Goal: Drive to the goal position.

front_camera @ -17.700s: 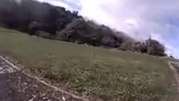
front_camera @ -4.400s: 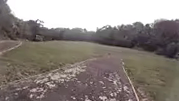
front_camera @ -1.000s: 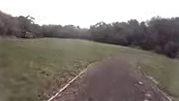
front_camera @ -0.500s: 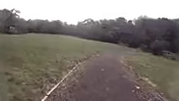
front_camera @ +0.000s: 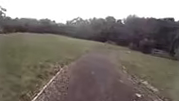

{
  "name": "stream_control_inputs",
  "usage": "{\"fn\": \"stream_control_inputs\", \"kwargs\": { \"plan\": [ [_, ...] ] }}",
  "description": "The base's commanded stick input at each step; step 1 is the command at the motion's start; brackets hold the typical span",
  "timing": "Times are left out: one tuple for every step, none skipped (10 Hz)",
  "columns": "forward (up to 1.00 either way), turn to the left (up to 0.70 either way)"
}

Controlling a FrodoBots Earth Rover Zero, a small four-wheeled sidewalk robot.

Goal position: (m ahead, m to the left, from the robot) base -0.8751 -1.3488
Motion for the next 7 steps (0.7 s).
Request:
{"fn": "stream_control_inputs", "kwargs": {
  "plan": [
    [0.85, 0.0],
    [0.85, 0.0],
    [0.85, 0.0],
    [0.85, 0.0],
    [0.85, -0.22],
    [0.85, -0.34],
    [0.85, -0.34]
  ]
}}
